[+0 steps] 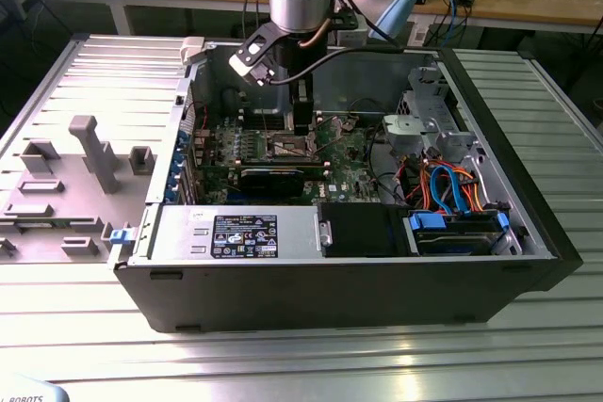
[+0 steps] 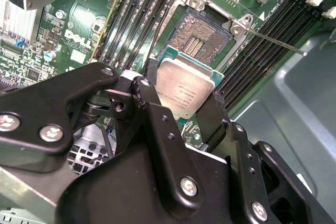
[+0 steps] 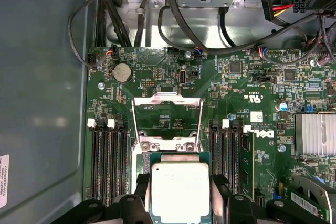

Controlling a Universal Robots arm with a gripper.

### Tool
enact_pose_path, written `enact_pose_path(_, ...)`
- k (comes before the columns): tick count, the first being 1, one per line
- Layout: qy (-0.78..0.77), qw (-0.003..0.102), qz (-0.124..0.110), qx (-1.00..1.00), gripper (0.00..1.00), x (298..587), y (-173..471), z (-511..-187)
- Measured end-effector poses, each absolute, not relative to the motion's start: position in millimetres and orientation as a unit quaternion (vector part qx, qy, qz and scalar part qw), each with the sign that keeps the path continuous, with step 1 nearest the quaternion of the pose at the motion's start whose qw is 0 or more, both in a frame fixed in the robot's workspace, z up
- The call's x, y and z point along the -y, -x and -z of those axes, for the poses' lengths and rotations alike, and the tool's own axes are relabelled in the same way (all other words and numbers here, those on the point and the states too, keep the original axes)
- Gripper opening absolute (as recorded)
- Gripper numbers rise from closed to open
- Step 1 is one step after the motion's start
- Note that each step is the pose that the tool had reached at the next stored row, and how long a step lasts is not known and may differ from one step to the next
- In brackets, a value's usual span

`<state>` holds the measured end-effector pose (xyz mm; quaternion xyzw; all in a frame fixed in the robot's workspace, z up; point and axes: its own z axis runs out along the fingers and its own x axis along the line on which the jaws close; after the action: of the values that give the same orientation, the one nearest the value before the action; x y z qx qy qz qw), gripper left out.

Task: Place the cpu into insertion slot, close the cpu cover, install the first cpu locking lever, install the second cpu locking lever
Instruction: 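Place the cpu into insertion slot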

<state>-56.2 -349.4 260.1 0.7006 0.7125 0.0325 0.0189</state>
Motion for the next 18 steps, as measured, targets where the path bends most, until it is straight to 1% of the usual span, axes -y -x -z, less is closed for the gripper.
enact_pose_path(9, -0.691, 0.018, -0.033, -0.722, 0.54, 349.3, 56.4, -258.1)
enact_pose_path(18, -0.691, 0.018, -0.033, -0.722, 0.54, 348.4, 56.8, -247.4)
